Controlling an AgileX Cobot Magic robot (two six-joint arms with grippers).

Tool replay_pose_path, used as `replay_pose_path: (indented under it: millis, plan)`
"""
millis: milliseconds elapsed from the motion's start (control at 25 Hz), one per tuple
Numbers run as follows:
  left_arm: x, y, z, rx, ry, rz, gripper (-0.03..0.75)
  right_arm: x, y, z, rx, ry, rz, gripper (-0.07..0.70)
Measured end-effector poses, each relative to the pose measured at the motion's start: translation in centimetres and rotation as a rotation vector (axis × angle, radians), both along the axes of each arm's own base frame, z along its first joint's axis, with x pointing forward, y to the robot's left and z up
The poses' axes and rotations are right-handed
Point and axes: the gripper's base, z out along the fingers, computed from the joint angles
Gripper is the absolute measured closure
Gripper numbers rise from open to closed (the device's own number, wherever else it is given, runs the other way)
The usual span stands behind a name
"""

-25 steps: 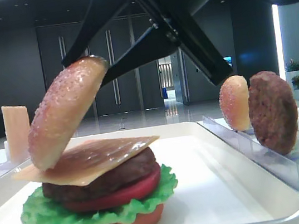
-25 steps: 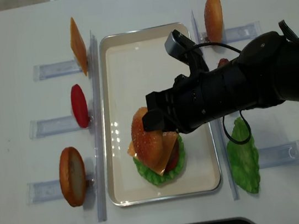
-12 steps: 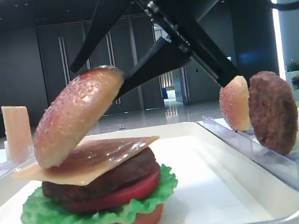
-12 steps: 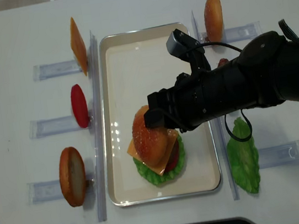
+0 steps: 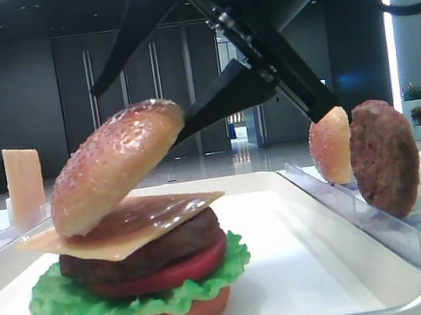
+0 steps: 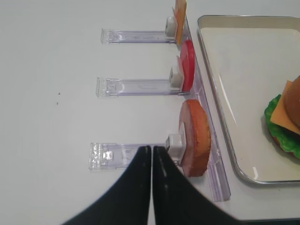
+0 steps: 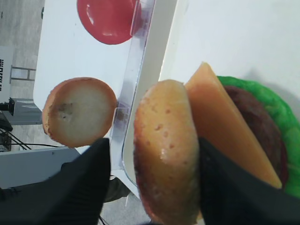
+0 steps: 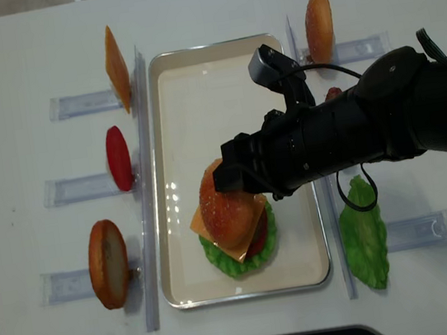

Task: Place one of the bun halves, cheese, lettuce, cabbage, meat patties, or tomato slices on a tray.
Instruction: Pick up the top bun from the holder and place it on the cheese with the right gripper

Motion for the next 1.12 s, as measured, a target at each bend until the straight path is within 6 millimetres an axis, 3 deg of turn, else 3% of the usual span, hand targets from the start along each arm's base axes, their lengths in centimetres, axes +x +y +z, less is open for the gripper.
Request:
replay_pose_path:
  millis: [1120]
  plan:
    - [0.0, 0.0, 0.0, 0.0, 0.0, 0.0, 0.715, -0.21, 0.31, -0.28, -0.049, -0.04, -0.005, 0.151]
